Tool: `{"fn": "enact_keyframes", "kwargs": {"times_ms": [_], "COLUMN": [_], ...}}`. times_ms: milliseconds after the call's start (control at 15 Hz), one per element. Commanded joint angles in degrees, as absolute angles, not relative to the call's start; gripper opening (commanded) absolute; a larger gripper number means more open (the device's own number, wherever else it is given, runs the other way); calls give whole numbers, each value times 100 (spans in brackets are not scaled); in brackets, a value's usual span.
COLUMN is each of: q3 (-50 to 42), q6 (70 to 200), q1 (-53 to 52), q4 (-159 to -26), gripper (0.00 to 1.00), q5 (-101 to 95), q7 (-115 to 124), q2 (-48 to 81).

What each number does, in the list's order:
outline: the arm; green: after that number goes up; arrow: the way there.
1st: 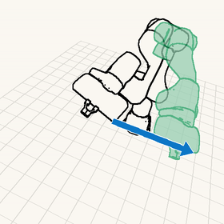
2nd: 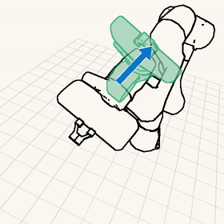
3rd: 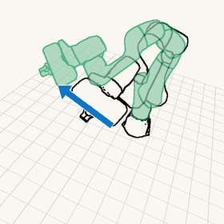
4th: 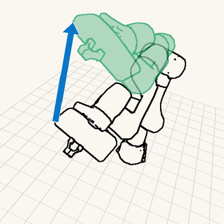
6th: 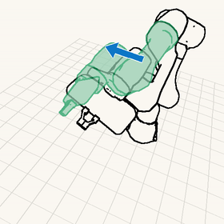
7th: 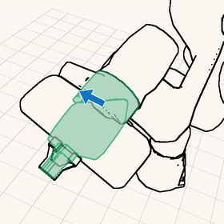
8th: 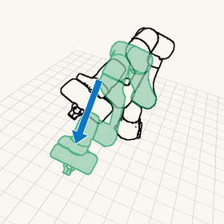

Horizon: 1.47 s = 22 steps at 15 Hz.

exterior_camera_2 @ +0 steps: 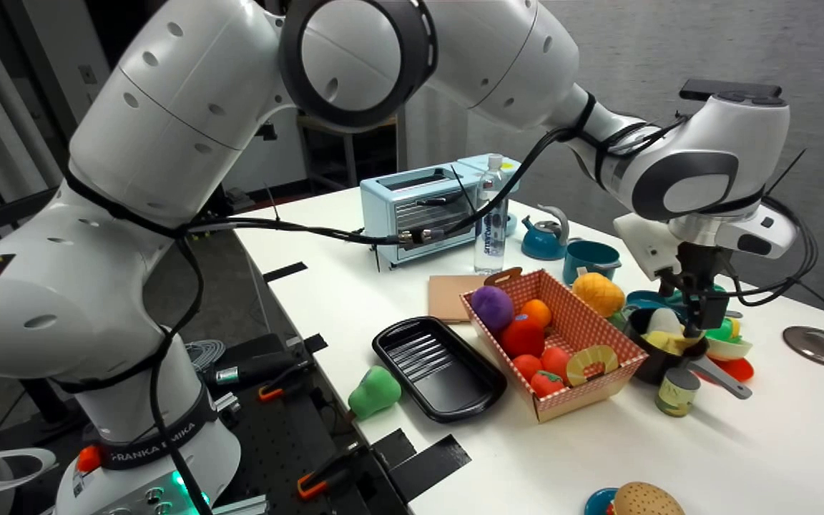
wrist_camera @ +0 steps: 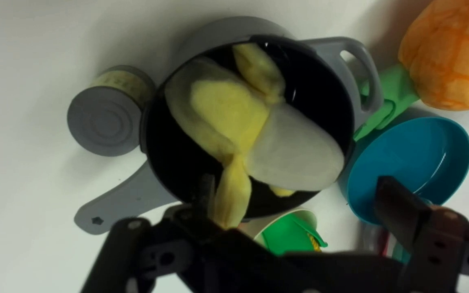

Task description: Put the pineapple plush toy on the counter then put the banana plush toy in the box

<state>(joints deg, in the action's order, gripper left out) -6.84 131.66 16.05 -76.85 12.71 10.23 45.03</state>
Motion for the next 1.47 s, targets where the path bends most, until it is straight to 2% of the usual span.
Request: {"fn": "enact_keyframes", "kwargs": {"times_ms": [0, 133, 200, 333, 467, 867, 1400], "q3": [-646, -644, -640, -636, -619, -617, -703], "q6": [13175, 13170, 13170, 13197, 13192, 13219, 13354], "q1": [1658, 1657, 1654, 1644, 1650, 1646, 1504], "q4": [-7381, -7345, -7335, -7332, -7286, -7187, -7375], "gripper": [100, 86, 71, 61, 44, 1, 2], "q5": [1361, 1358, 1358, 1358, 1366, 1363, 1206], "q7": [1107, 1108, 1109, 1115, 1111, 1160, 1313], "q2": [4743, 4791, 4800, 4812, 4826, 4816, 4632]}}
